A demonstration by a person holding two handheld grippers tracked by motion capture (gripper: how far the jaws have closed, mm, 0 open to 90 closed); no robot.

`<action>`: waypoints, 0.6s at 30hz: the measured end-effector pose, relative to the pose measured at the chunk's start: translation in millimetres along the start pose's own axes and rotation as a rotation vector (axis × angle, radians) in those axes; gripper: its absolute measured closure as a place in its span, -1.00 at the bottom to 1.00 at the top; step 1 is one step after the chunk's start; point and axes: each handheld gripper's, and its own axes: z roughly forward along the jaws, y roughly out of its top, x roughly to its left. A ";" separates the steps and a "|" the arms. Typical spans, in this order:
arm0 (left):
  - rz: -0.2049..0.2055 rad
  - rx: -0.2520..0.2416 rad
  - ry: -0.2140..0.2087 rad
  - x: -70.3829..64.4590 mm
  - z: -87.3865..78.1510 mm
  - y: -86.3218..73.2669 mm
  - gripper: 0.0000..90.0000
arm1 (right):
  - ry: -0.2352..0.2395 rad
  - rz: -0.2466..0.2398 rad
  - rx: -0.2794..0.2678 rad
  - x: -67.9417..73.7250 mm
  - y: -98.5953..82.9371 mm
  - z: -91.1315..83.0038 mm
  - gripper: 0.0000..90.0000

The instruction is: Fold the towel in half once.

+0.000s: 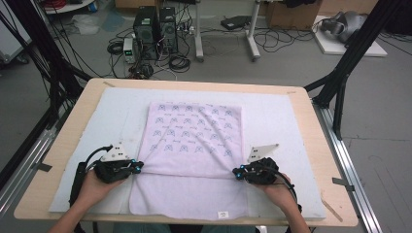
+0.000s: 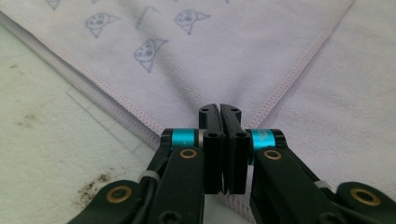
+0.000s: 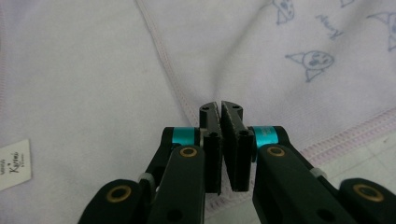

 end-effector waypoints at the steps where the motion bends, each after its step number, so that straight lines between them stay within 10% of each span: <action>1: 0.003 -0.003 0.000 -0.4 -2.1 1.1 0.94 | -0.001 -0.001 -0.006 0.0 0.9 -2.1 0.94; 18: 0.039 -0.054 -0.023 -33.2 -47.8 8.1 0.95 | 0.012 -0.047 -0.122 30.2 10.6 -49.1 0.94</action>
